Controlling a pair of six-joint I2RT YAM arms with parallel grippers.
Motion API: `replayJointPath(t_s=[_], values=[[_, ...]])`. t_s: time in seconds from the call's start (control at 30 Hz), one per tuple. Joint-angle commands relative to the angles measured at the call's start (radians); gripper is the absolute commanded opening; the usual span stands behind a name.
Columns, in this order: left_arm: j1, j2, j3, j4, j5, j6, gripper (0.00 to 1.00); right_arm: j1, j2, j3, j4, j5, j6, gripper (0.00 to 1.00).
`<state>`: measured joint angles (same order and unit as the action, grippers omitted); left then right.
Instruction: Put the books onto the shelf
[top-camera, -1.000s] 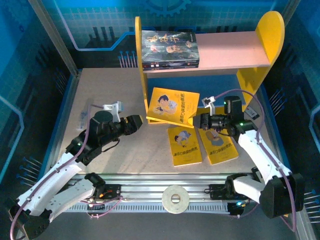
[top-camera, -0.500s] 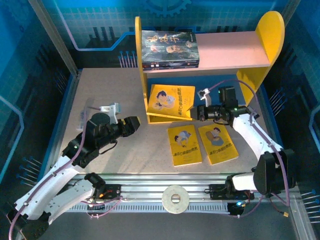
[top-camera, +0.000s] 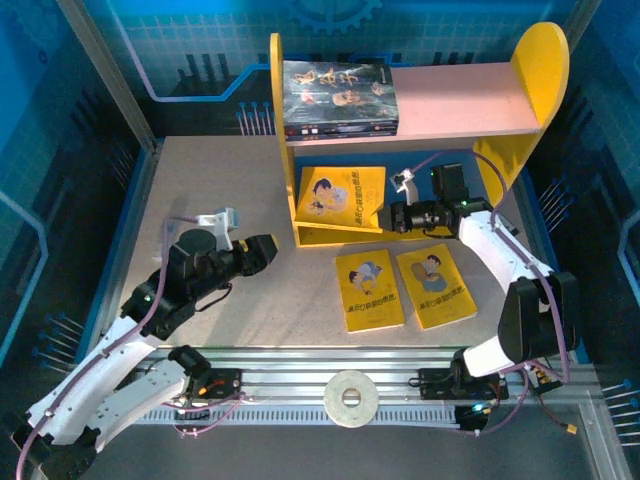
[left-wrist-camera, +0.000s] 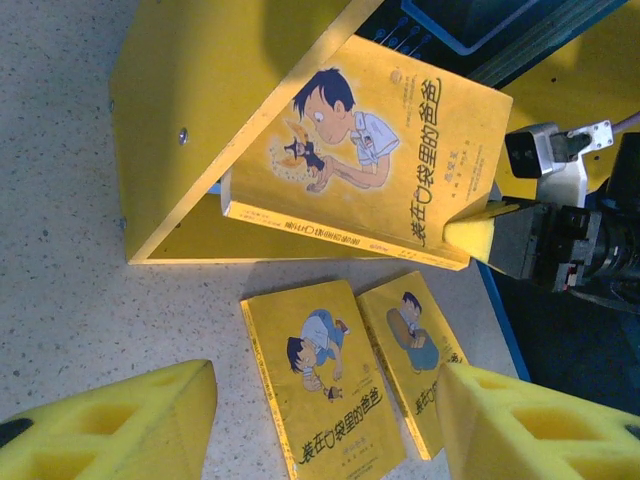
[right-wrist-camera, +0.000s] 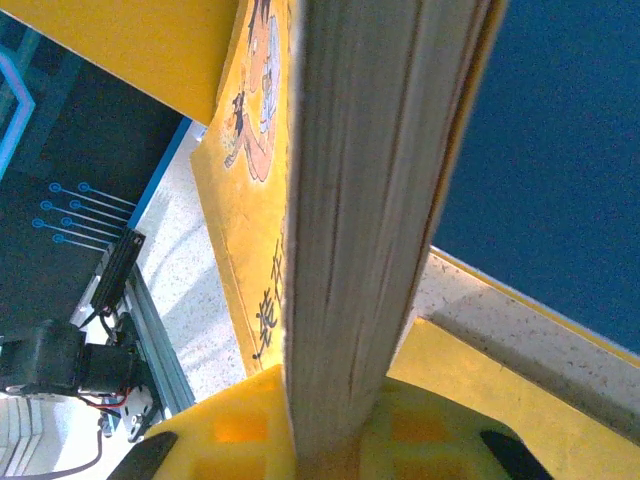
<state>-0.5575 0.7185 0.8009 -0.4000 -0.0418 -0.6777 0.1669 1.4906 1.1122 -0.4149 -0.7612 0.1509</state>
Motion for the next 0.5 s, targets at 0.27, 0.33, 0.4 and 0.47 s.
replayJointPath(t_s=[0.27,0.33,0.4,0.47], values=[[-0.002,-0.019,-0.014,-0.005,-0.012,0.004,0.61,-0.016,0.111,0.157,-0.033,-0.029,-0.068,0.12],[-0.002,-0.023,-0.013,-0.008,-0.014,0.004,0.61,-0.016,0.126,0.167,-0.034,-0.030,-0.068,0.13],[-0.002,-0.028,-0.013,-0.012,-0.015,0.006,0.61,-0.015,0.141,0.178,-0.033,-0.030,-0.065,0.14],[-0.001,-0.031,-0.015,-0.013,-0.017,0.006,0.61,-0.017,0.149,0.184,-0.026,-0.029,-0.057,0.15]])
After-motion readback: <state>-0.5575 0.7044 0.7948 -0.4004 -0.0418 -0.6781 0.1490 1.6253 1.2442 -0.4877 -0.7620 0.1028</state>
